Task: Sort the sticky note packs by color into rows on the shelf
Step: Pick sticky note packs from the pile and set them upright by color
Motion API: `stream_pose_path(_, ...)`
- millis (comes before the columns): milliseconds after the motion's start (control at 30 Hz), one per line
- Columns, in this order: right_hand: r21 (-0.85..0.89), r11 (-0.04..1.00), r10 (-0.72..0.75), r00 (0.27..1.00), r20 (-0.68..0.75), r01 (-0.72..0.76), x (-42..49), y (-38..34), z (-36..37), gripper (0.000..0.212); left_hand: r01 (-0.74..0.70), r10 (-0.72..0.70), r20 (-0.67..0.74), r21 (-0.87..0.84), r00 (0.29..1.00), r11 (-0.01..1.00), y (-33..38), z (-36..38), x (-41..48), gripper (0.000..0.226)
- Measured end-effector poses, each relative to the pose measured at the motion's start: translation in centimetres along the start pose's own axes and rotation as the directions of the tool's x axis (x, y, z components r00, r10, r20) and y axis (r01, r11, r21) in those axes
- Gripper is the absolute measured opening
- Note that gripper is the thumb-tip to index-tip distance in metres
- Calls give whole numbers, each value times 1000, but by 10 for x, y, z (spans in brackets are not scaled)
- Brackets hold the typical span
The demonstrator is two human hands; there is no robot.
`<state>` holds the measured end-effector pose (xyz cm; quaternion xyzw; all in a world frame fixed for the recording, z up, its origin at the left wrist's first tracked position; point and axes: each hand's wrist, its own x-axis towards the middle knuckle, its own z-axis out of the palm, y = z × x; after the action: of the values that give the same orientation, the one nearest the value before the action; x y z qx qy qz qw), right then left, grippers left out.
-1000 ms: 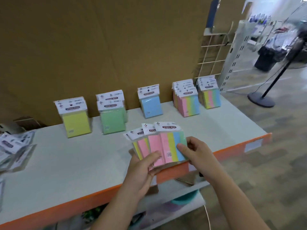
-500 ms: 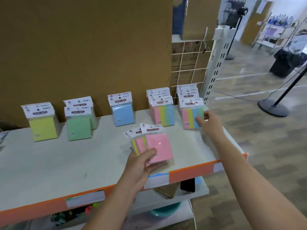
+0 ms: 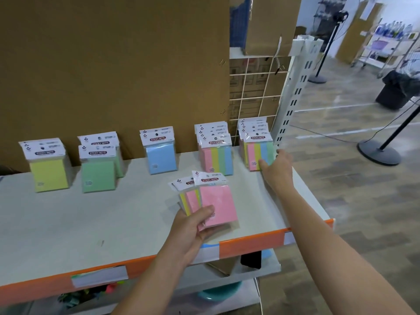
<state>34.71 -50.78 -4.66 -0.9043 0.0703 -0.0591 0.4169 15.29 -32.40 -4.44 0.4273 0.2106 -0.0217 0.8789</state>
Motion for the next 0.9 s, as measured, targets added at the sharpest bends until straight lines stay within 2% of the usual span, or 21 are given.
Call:
stream_pose_path(100, 87, 996, 15, 1000, -4, -15, -29, -3, -6, 51, -7, 7, 10, -4, 1000, 1000, 0, 0, 0, 42)
stream_pose_path(133, 123, 992, 2, 1000, 31, -6, -43, -5, -7, 39, -10, 10, 14, -7, 1000, 1000, 0, -1, 0, 46)
stream_pose_path(200, 287, 958, -31, 979, 201, -29, -72, -9, -5, 20, -20, 20, 15, -11, 1000, 1000, 3, -4, -1, 47)
stream_pose_path(233, 353, 934, -61, 947, 316, -58, -87, -13, -4, 18, -28, 29, 9, -13, 1000, 1000, 4, -7, -2, 45)
stream_pose_path(300, 374, 927, -174, 844, 508, -33, -108, -19, 0, 15, -48, 48, -15, -10, 999, 999, 9, -12, -4, 41)
stream_pose_path(367, 347, 937, -261, 756, 600, 48, -121, -24, 8, 8, -67, 67, -41, 3, 997, 998, 14, -17, -7, 41)
stream_pose_path(433, 358, 933, -263, 760, 594, 43, -126, -28, 18, 6, -74, 74, -52, 3, 996, 997, 20, -25, -12, 42)
stream_pose_path(567, 455, 885, -199, 804, 560, -98, -128, -39, 32, 4, -57, 46, -86, -129, 995, 990, 36, -57, -21, 31)
stream_pose_path(633, 504, 848, -199, 779, 595, -168, -130, -50, 37, 3, -71, 61, -83, -127, 995, 989, 45, -74, -26, 35)
stream_pose_path(767, 481, 872, -288, 698, 656, -92, -148, -79, 56, 5, -132, 129, -153, -12, 980, 991, 65, -97, -38, 47)
stream_pose_path(900, 445, 892, -291, 660, 693, -75, -174, -107, 87, 12, -163, 181, -243, 90, 953, 982, 84, -126, -48, 37)
